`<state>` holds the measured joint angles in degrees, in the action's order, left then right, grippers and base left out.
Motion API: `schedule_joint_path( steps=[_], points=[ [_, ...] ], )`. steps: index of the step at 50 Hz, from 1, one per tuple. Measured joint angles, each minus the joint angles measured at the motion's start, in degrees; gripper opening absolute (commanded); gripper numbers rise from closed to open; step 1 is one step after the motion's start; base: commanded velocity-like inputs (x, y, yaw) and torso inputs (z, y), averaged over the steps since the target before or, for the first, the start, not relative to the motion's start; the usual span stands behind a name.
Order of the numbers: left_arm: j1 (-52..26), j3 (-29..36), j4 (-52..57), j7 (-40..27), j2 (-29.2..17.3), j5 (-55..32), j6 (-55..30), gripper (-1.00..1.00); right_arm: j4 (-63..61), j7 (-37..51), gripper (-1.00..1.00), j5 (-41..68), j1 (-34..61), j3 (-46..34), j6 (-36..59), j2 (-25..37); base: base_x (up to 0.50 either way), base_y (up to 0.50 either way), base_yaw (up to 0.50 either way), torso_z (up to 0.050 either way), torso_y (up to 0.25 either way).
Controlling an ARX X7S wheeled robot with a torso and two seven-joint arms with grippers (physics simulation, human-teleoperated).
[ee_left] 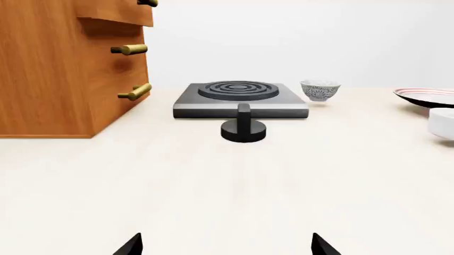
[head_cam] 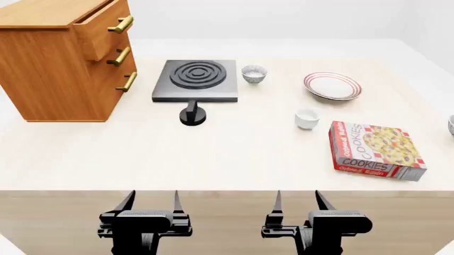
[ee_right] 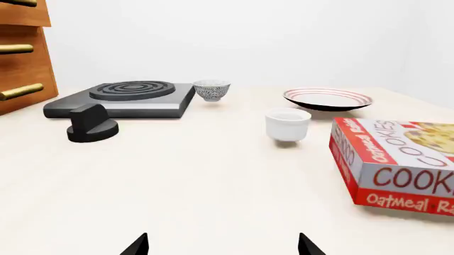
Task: Pick the akita bowl next to the cookies box and place it on the plate.
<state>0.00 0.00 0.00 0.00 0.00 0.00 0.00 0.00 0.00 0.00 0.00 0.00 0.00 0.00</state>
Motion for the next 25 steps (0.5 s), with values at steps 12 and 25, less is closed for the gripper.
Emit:
schedule_joint_path(
  steps=[12,25],
  points=[
    [0.0,1.6,0.0,-1.6,-1.4,-1.4,0.1,1.00,-0.1,1.5,1.00,1.6,-0.1,-1.7,-0.2,1.3,0.00,0.00,0.00,0.000,0.000],
    [0.0,3.4,0.3,-3.2,-2.9,-2.8,-0.3,1.00,-0.3,3.3,1.00,3.1,-0.3,-3.6,-0.4,2.8,0.00,0.00,0.00,0.000,0.000]
  ],
)
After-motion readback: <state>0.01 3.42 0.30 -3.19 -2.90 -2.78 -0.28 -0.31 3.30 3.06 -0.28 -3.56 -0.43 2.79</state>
